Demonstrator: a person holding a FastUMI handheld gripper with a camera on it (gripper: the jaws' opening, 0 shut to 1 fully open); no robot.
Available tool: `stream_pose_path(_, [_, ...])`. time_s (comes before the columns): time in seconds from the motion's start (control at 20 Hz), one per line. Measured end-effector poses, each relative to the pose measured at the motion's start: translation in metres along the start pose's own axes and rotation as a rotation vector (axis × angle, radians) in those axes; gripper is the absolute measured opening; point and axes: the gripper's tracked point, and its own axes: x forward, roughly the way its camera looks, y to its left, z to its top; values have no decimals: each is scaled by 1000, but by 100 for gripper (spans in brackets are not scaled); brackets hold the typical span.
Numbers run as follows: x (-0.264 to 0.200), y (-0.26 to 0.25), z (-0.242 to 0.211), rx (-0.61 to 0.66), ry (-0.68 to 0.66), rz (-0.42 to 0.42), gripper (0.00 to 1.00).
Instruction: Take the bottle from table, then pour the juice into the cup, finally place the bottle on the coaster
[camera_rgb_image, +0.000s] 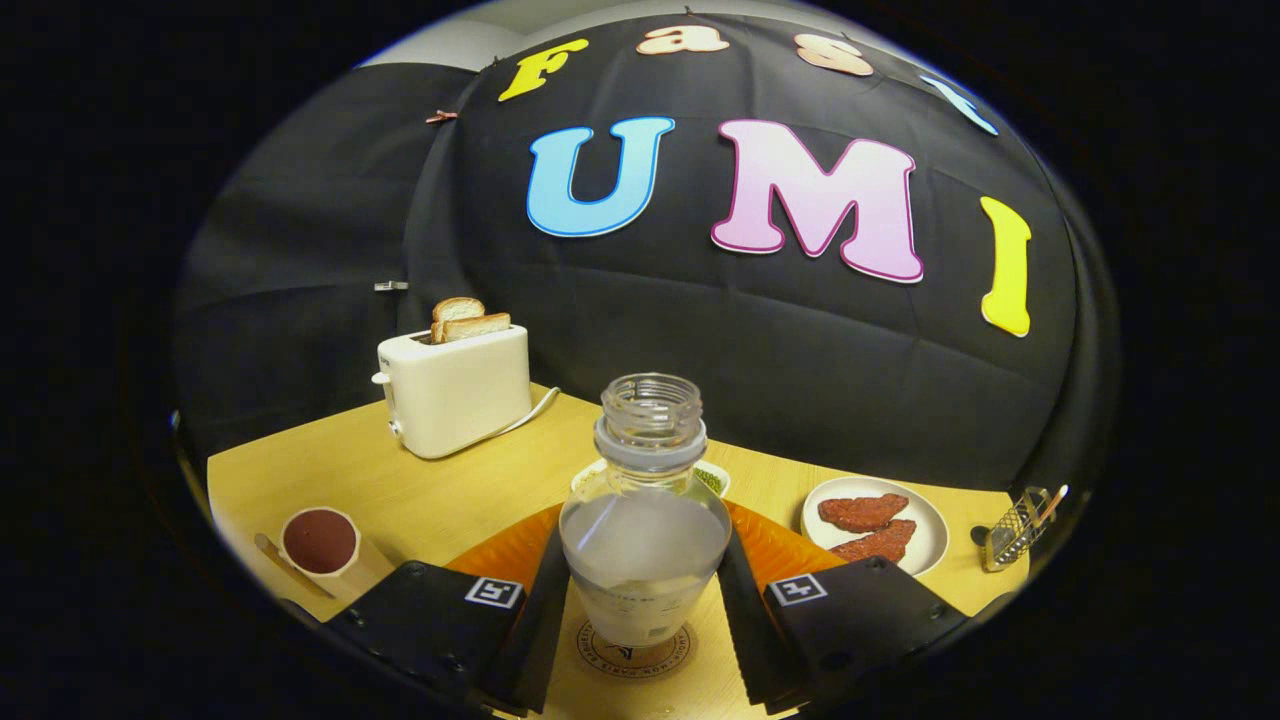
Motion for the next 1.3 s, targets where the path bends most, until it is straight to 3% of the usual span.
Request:
stream_pose_path(0.55, [-5,-4,-28,4,37,-2,74])
stream_pose_path(0.75, [-5,-5,-31,12,60,-8,79])
stream_pose_path(0.8, [-7,-5,-32,17,68,-7,81])
stream_pose_path(0.9, [-12,2,-31,40,79,15,99])
stream_pose_path(1.3, [-81,-1,22,42,24,-5,98])
